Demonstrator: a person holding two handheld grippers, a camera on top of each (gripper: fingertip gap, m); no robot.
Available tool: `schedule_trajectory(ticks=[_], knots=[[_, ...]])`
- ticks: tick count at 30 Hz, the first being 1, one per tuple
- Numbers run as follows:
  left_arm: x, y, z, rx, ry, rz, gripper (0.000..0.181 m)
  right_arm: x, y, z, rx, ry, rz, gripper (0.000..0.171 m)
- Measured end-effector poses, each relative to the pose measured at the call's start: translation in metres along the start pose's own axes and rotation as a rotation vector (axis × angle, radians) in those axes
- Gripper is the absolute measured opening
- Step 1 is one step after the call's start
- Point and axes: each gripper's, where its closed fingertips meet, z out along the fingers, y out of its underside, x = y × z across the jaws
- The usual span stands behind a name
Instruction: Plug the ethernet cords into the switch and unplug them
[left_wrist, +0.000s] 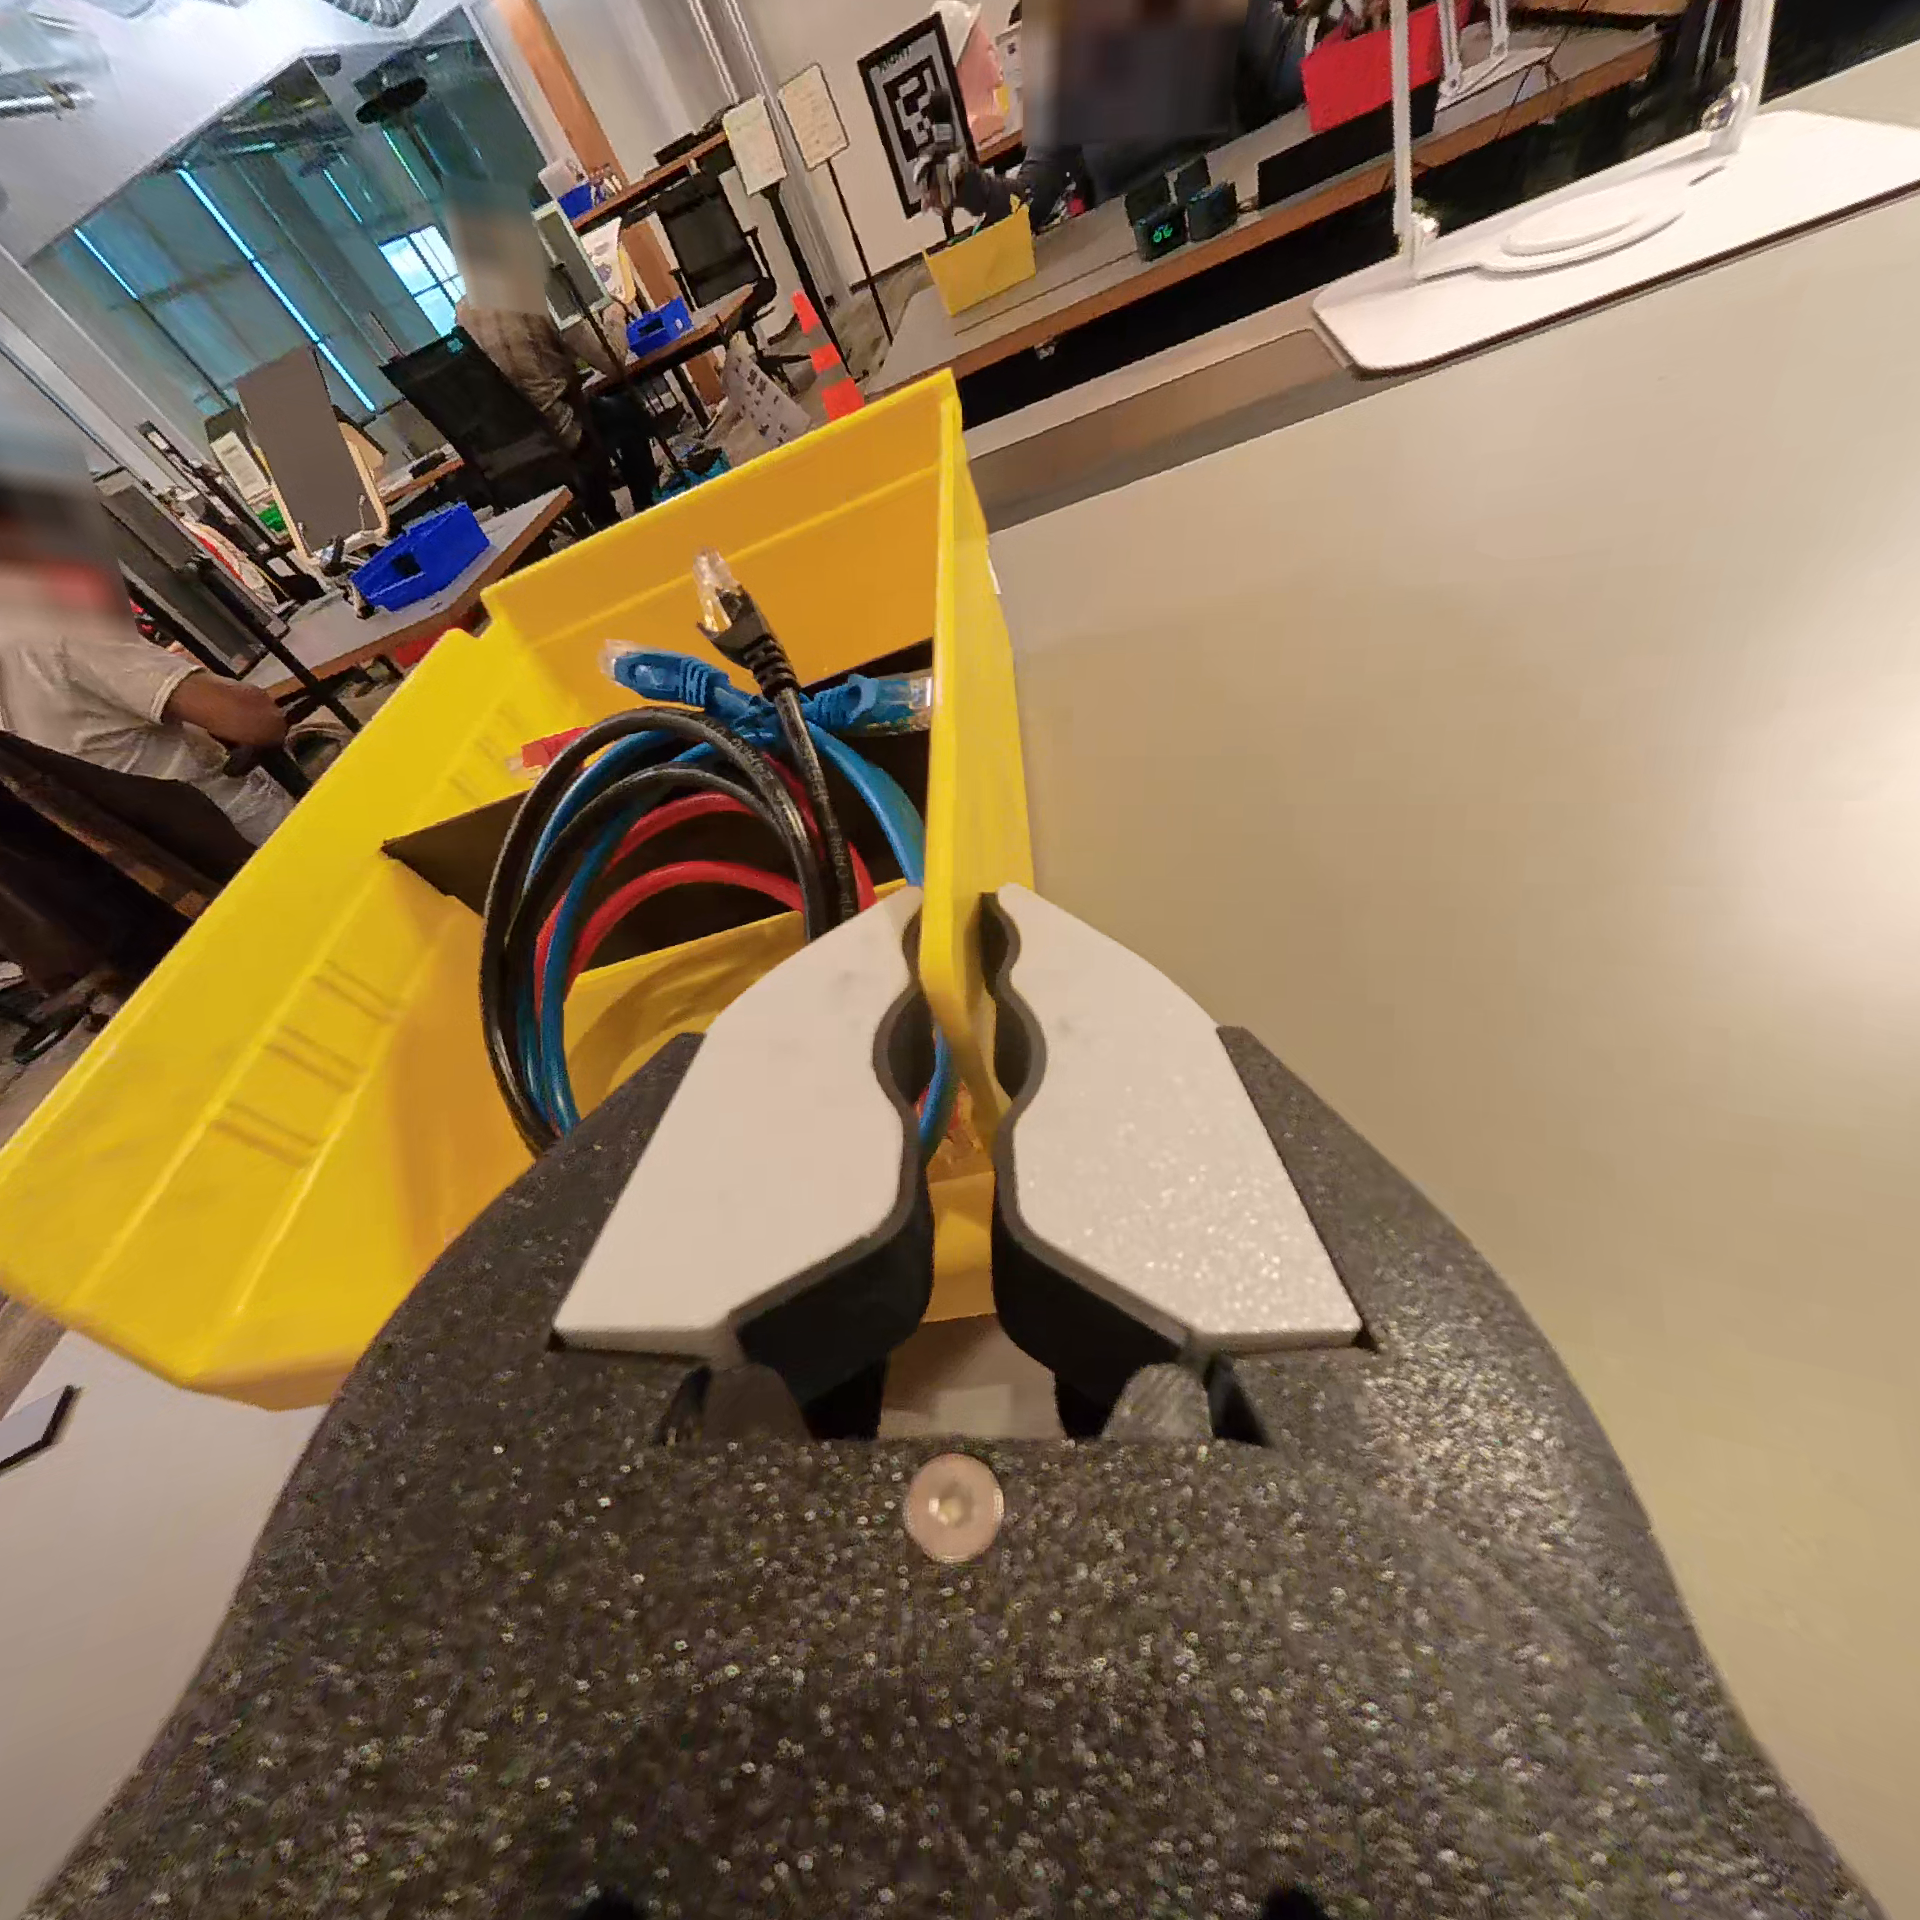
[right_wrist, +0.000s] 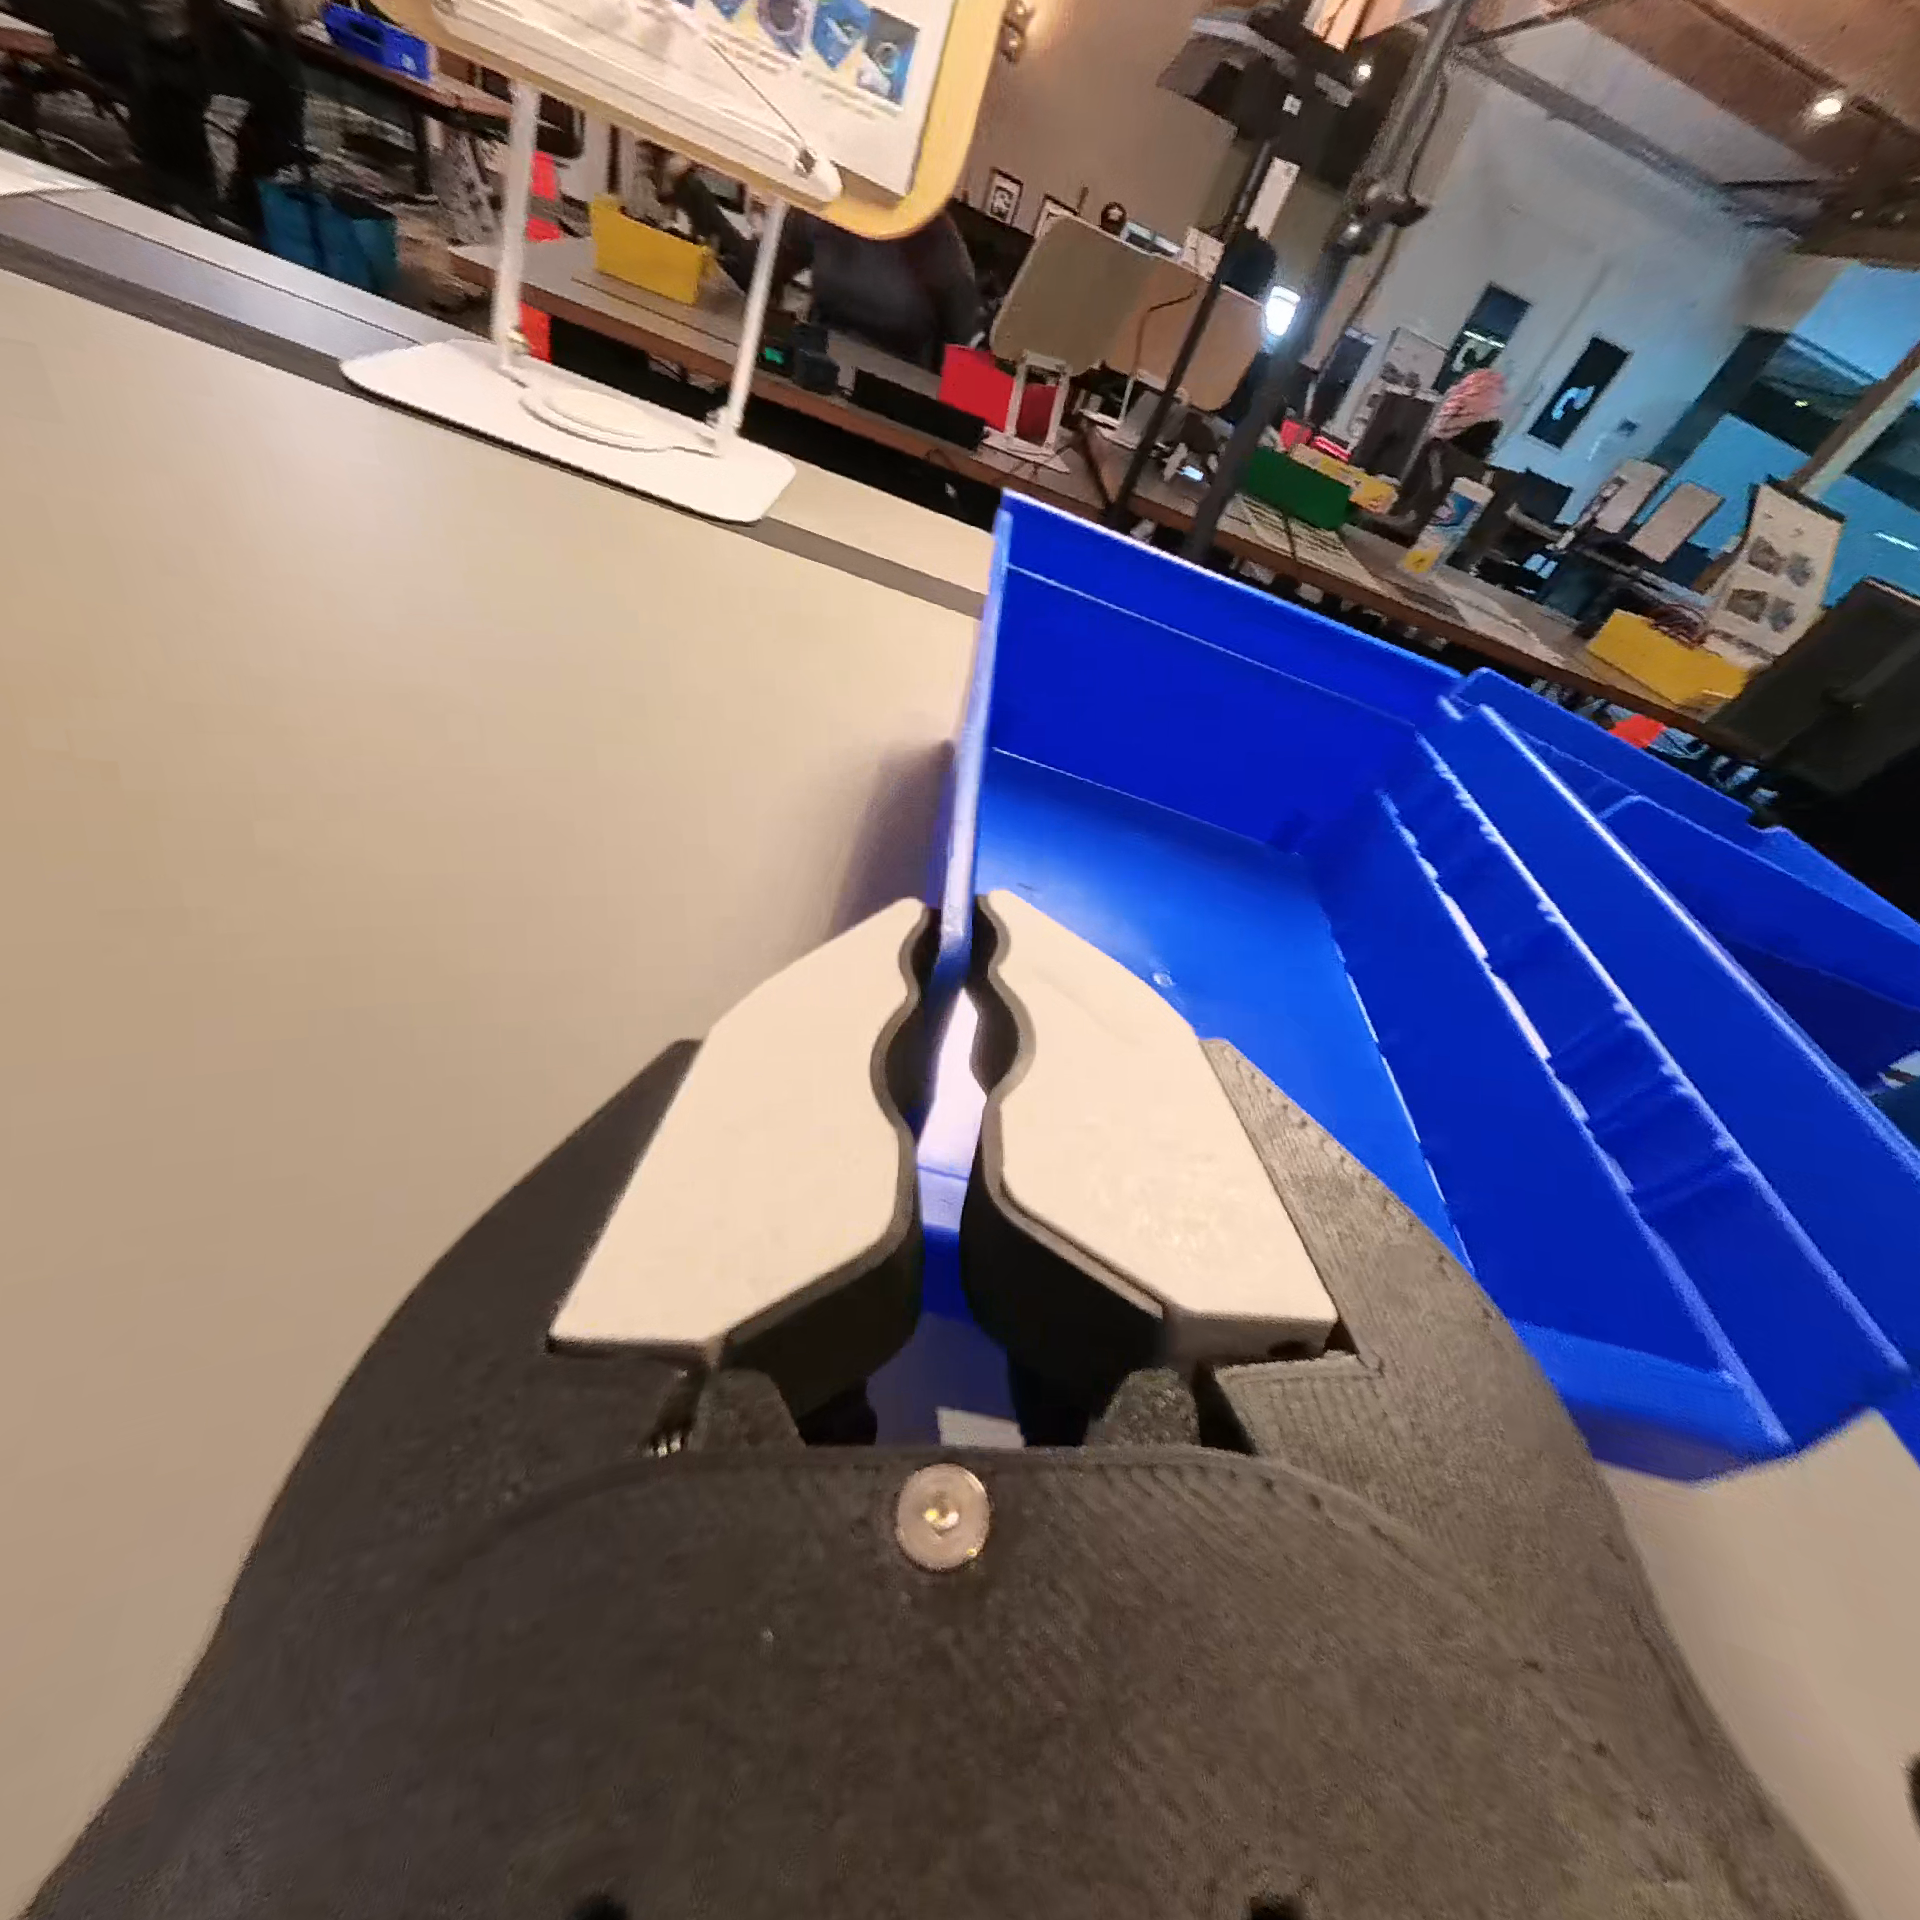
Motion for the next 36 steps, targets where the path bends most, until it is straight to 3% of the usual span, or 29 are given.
schedule_trajectory(ticks=[15, 36], knots=[[-0.045, 0.022, -0.012, 0.014, 0.002, -0.020, 0.006, 0.091, 0.034, 0.006, -0.056, 0.057, 0.083, 0.007], [-0.075, 0.035, -0.003, -0.037, 0.063, -0.063, 0.004, 0.136, 0.046, 0.030, -0.061, 0.051, 0.090, 0.004]])
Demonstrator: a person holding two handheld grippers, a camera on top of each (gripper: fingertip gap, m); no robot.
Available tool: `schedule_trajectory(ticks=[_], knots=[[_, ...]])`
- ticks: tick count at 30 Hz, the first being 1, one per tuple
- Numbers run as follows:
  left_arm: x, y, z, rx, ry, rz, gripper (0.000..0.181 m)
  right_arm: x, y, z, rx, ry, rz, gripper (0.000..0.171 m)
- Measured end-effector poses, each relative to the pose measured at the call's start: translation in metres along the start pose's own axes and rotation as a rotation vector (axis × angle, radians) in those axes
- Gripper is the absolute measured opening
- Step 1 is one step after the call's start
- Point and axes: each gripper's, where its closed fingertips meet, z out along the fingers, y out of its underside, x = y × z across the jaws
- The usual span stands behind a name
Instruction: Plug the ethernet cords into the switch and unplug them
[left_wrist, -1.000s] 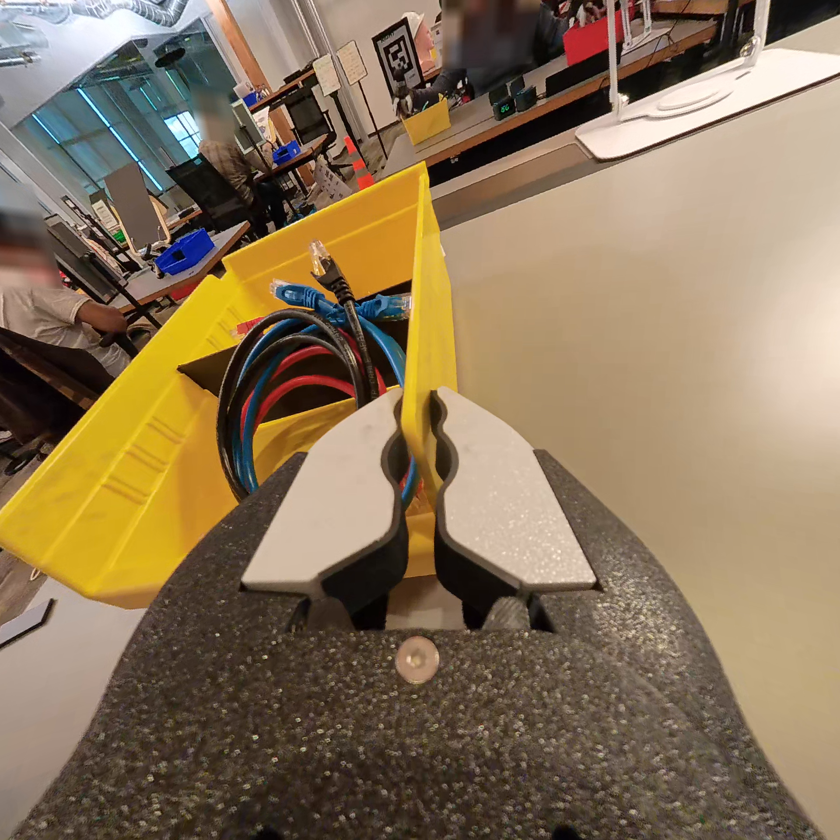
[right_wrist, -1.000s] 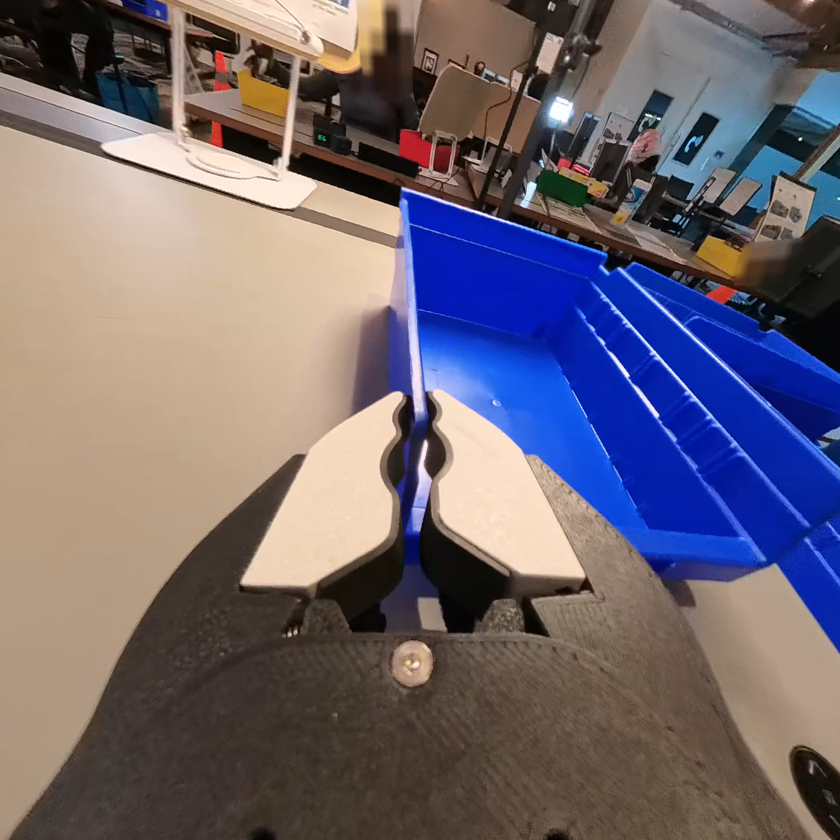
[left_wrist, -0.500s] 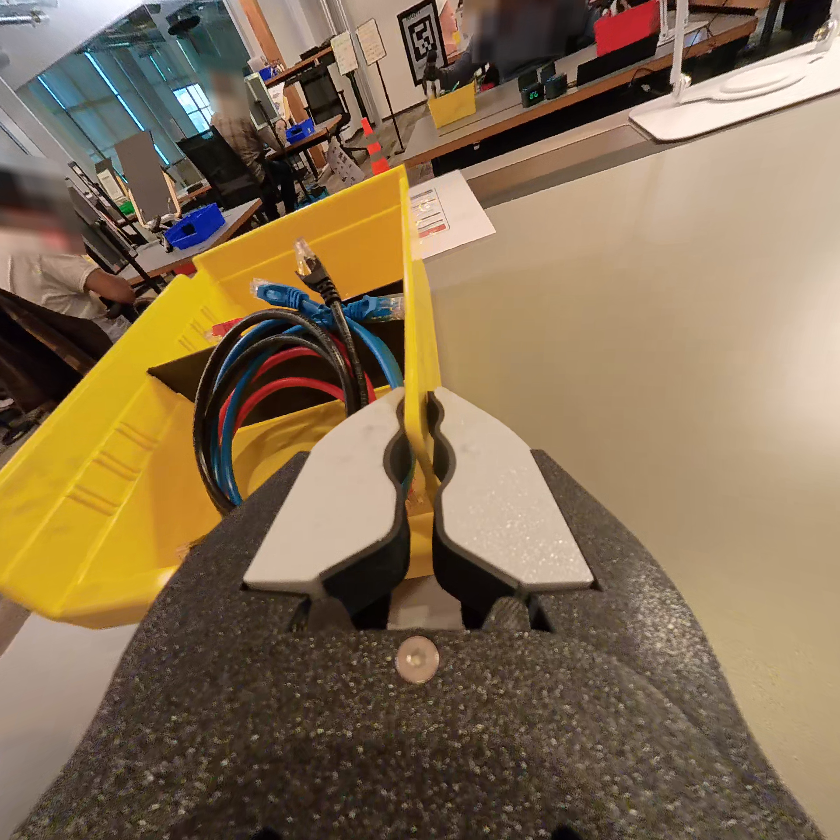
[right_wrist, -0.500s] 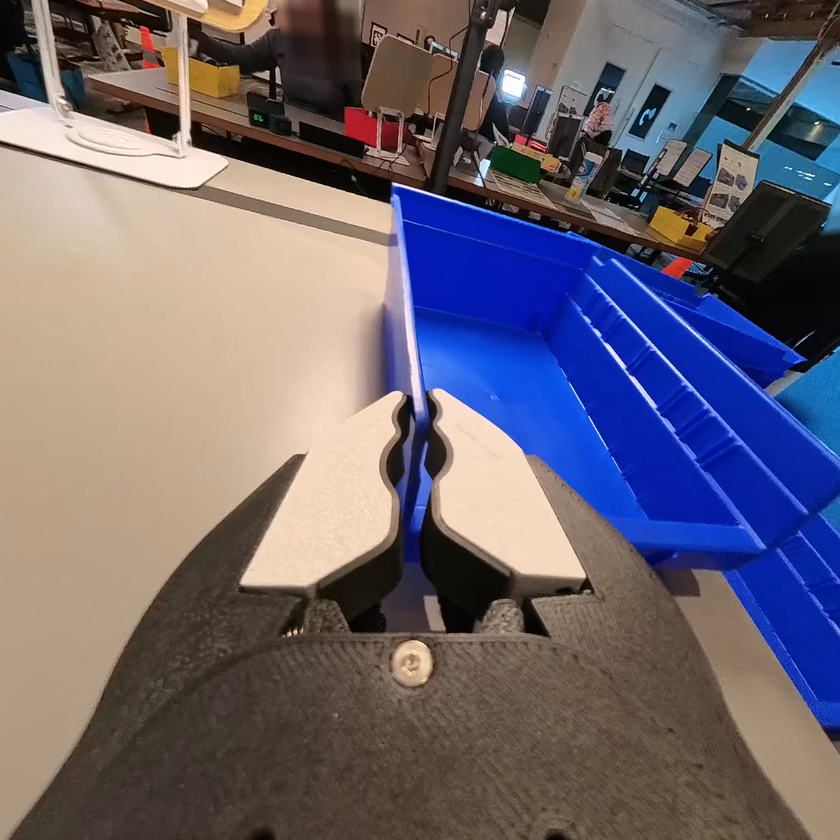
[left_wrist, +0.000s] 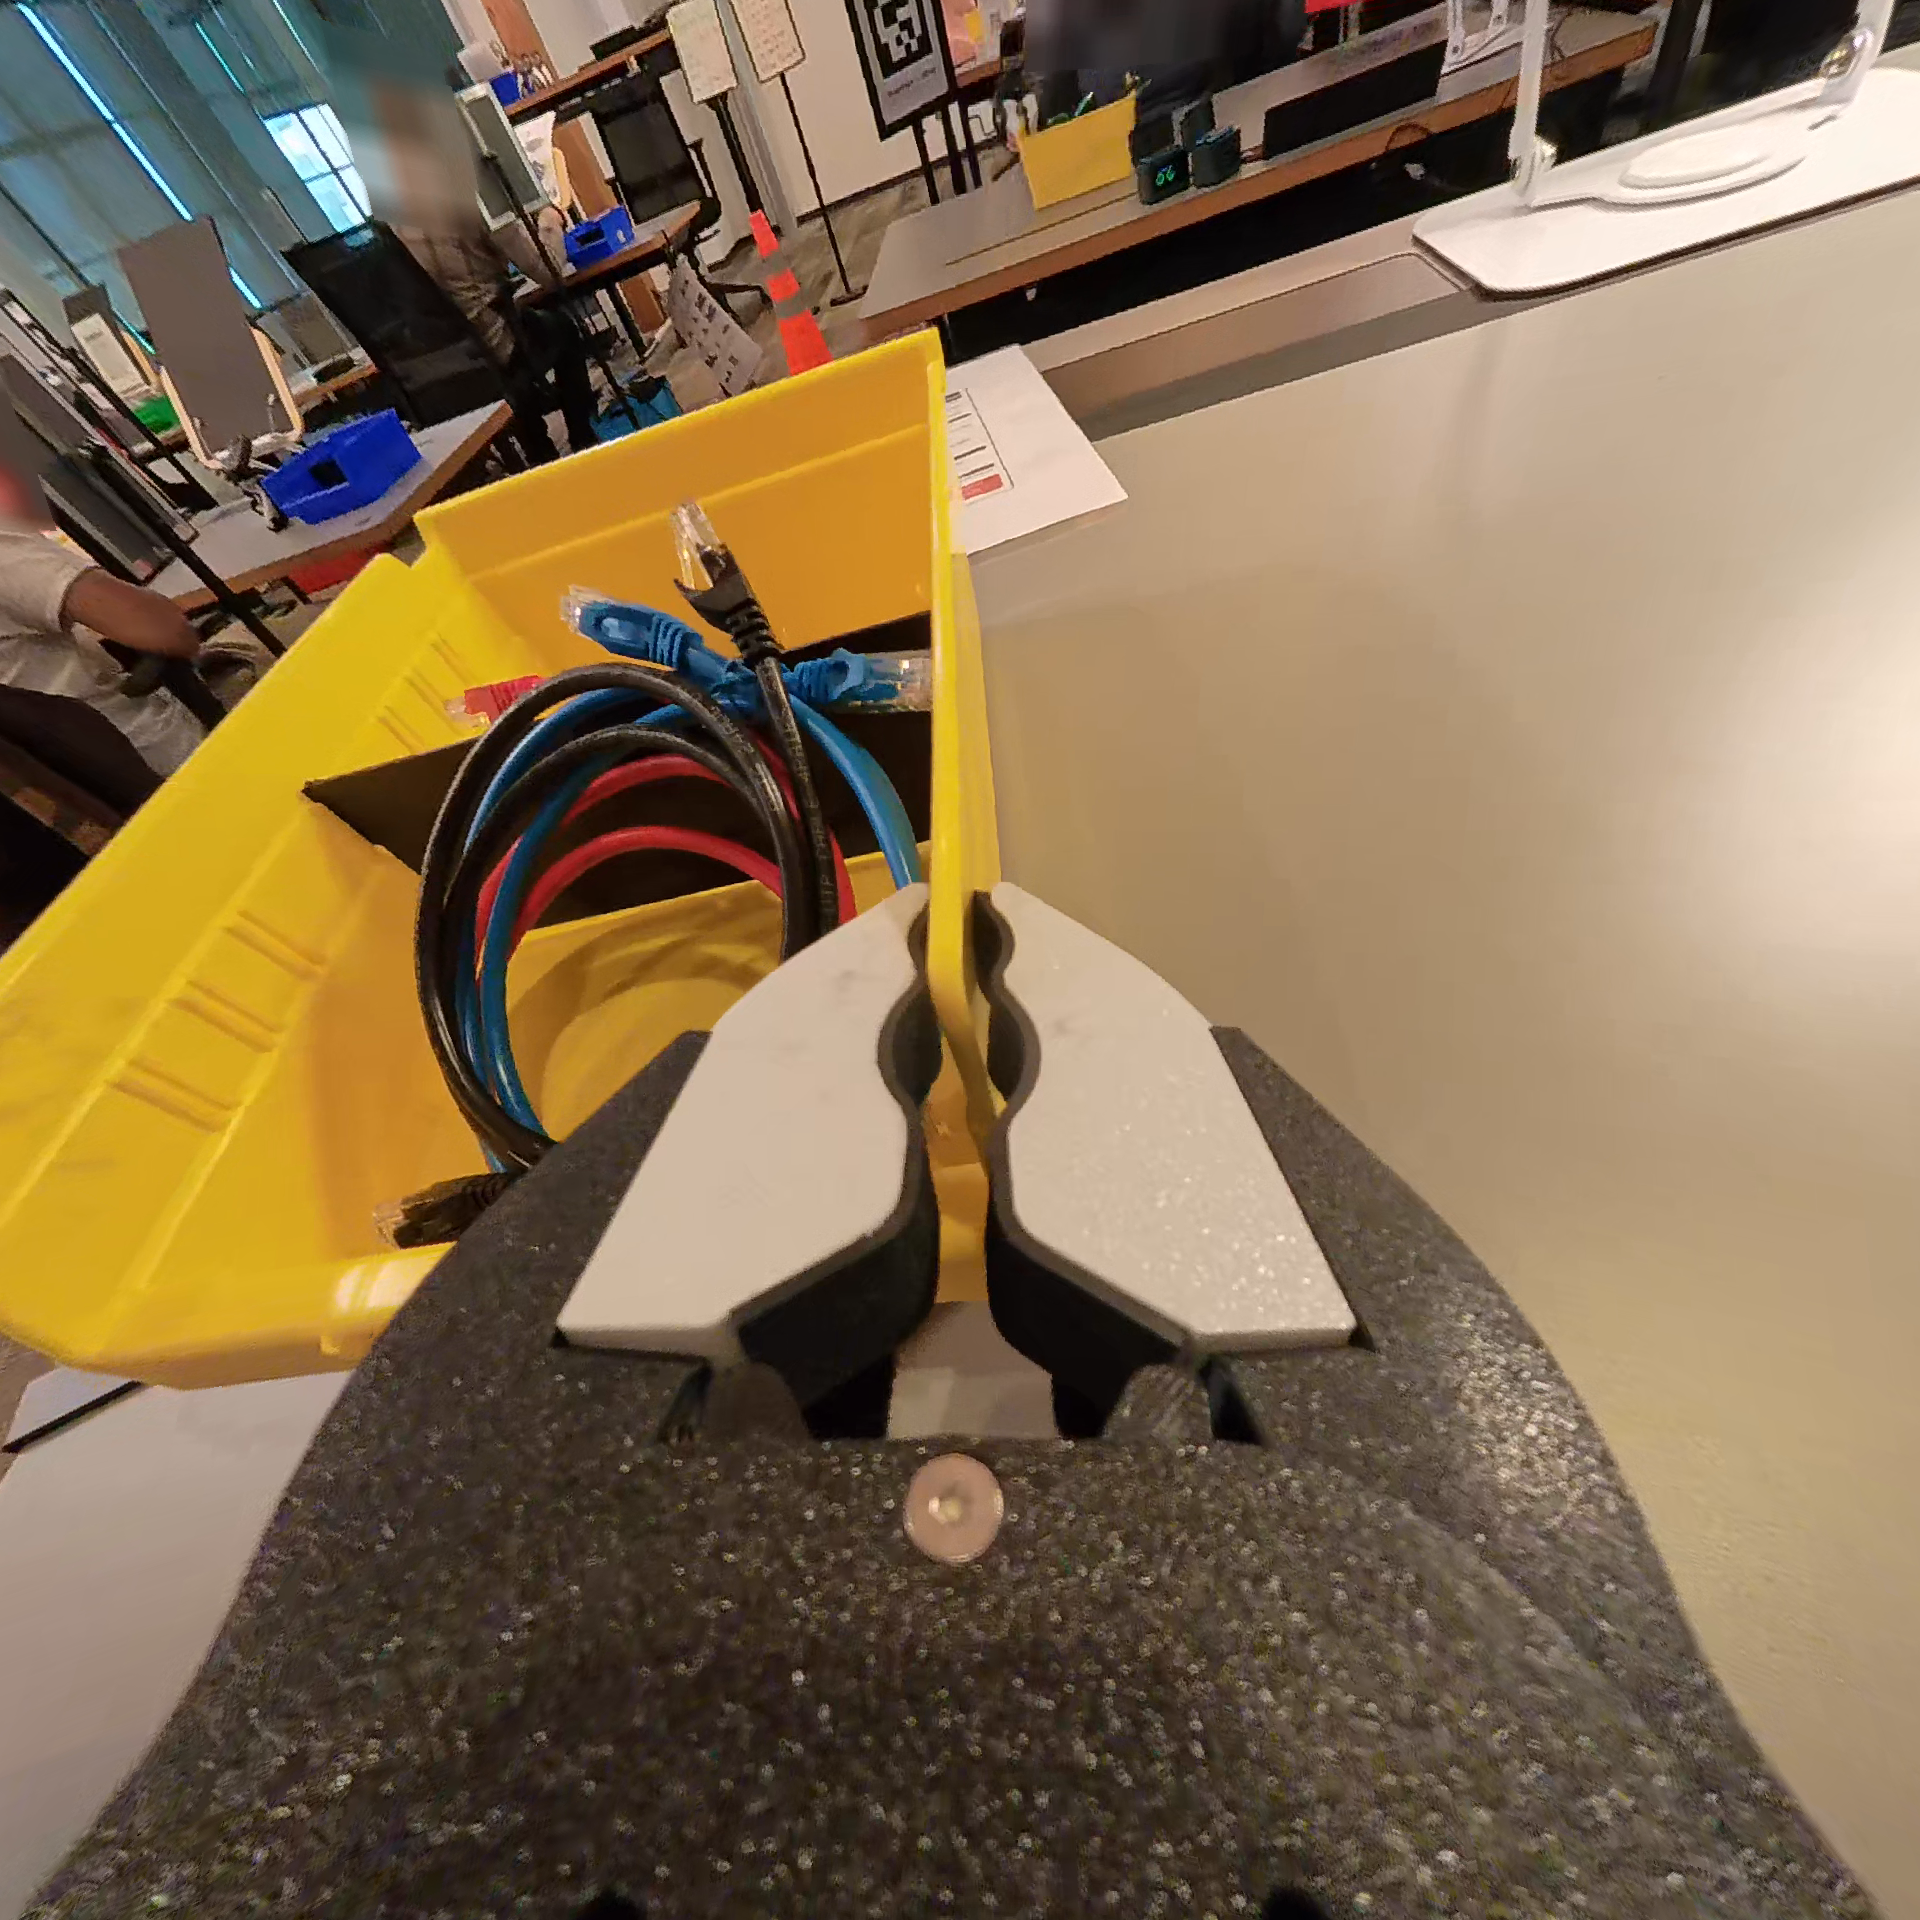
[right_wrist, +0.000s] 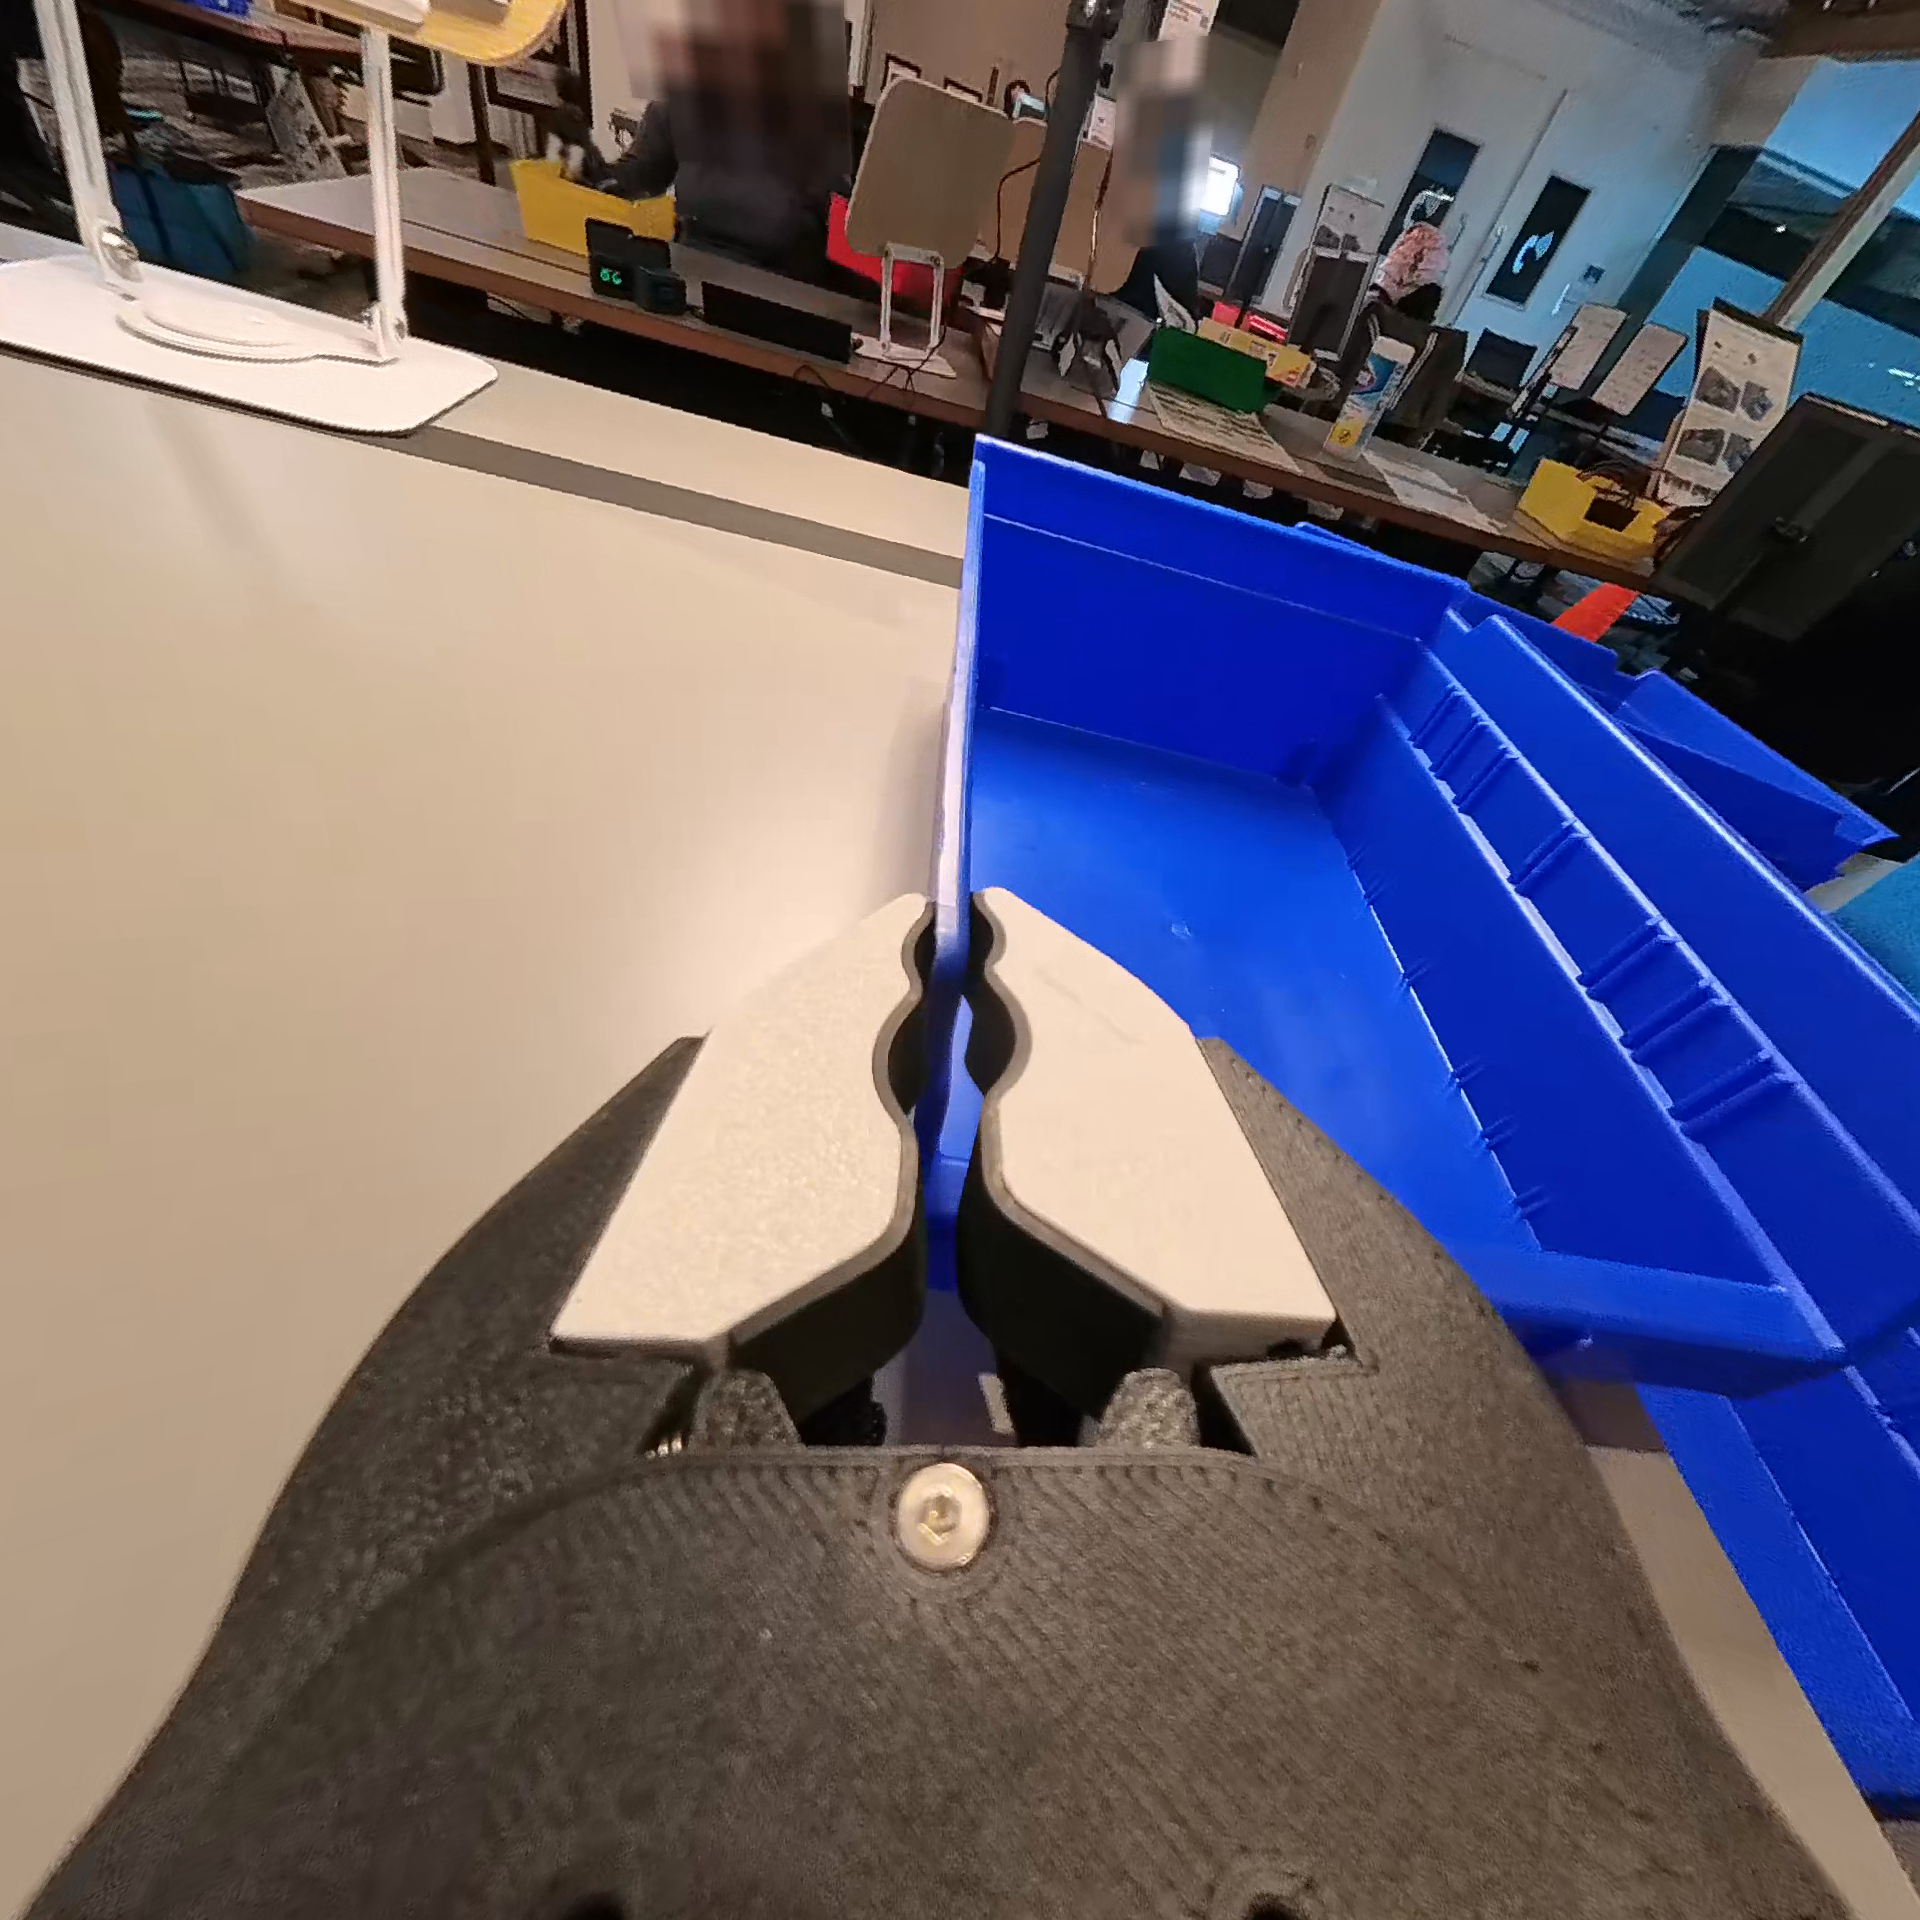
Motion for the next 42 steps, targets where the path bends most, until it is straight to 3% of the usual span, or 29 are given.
schedule_trajectory(ticks=[31, 33, 36, 42], knots=[[-0.028, 0.004, 0.017, 0.003, 0.016, 0.016, 0.004, 0.006, 0.001, 0.000, 0.003, -0.010, 0.002, 0.003], [-0.023, 0.005, 0.014, 0.005, 0.052, 0.020, 0.020, 0.008, 0.004, -0.002, -0.010, 0.012, 0.002, 0.007], [-0.011, -0.006, -0.001, 0.056, 0.146, -0.036, 0.043, 0.008, 0.004, -0.012, -0.004, 0.049, -0.019, 0.030], [-0.021, -0.062, -0.055, 0.251, 0.233, -0.166, 0.044, -0.008, -0.010, -0.050, 0.078, 0.031, -0.036, 0.034]])
